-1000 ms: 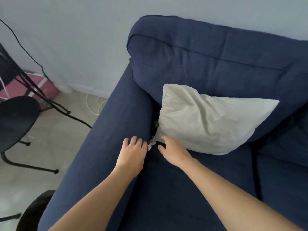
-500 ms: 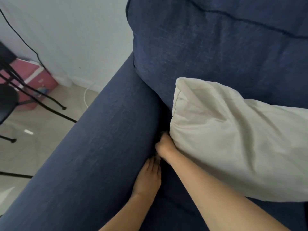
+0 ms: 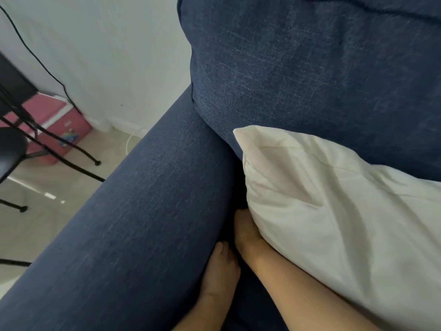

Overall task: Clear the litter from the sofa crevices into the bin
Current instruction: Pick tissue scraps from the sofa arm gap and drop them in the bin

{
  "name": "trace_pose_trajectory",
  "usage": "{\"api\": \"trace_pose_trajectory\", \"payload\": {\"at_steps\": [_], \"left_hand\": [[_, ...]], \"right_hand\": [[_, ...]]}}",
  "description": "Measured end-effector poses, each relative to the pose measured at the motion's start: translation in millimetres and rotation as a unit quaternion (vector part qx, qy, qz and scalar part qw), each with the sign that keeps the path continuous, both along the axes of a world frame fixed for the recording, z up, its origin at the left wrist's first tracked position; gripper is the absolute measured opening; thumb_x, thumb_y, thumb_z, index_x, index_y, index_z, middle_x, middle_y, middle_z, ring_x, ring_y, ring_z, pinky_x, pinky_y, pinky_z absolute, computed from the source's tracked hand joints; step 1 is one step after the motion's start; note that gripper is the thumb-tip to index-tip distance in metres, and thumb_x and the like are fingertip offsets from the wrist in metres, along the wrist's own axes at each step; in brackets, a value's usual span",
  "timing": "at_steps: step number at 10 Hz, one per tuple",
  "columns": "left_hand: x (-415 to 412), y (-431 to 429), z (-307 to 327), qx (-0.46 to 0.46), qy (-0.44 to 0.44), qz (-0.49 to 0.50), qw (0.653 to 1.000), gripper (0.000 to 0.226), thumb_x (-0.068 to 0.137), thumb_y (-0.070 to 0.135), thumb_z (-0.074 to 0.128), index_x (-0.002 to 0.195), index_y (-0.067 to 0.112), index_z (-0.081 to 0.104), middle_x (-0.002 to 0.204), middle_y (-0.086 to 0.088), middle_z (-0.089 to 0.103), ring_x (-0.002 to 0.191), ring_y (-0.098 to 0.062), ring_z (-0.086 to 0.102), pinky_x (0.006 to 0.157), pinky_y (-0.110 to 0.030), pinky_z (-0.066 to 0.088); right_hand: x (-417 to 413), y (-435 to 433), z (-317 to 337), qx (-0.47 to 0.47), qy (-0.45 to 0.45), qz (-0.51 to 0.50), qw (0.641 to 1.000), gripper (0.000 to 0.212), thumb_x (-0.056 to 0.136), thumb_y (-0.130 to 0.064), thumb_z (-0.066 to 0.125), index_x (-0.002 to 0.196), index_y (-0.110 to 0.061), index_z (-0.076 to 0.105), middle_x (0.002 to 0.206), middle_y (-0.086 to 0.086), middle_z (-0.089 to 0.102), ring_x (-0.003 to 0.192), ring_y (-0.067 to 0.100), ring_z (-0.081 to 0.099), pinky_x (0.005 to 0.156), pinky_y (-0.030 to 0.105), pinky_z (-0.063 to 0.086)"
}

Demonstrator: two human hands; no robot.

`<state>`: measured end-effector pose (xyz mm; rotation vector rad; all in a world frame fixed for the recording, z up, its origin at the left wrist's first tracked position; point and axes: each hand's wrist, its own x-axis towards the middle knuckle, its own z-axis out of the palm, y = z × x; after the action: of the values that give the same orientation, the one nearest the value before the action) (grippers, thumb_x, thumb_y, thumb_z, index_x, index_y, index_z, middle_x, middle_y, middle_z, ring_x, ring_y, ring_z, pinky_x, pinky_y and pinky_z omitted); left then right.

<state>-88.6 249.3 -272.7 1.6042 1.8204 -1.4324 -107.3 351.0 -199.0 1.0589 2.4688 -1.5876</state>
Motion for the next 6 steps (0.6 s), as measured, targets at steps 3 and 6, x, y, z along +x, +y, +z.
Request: {"api": "trace_pose_trajectory", "payload": {"at_steps": [3, 6], "left_hand": [[1.8, -5.6, 13.3, 0.221, -0.042, 0.125, 0.966, 0.029, 0.091, 0.018, 0.057, 0.118, 0.006, 0.055, 0.109, -0.017, 0.060, 0.101, -0.031, 0.049, 0.092, -0.042, 0.035], [8.5, -42.6, 96.3, 0.334, -0.142, 0.133, 0.922, 0.018, 0.091, 0.006, 0.050, 0.109, 0.004, 0.054, 0.105, -0.020, 0.062, 0.100, -0.035, 0.049, 0.084, -0.043, 0.039]], "right_hand": [[4.2, -7.0, 1.0, -0.088, 0.004, -0.082, 0.993, 0.039, 0.105, -0.007, 0.031, 0.071, -0.023, 0.042, 0.068, -0.004, 0.046, 0.039, -0.011, 0.053, 0.041, 0.004, 0.041], [30.5, -24.7, 40.5, 0.015, -0.051, -0.101, 0.993, 0.025, 0.089, -0.012, 0.050, 0.065, -0.015, 0.056, 0.065, 0.001, 0.060, 0.061, 0.016, 0.054, 0.052, 0.026, 0.039]]}}
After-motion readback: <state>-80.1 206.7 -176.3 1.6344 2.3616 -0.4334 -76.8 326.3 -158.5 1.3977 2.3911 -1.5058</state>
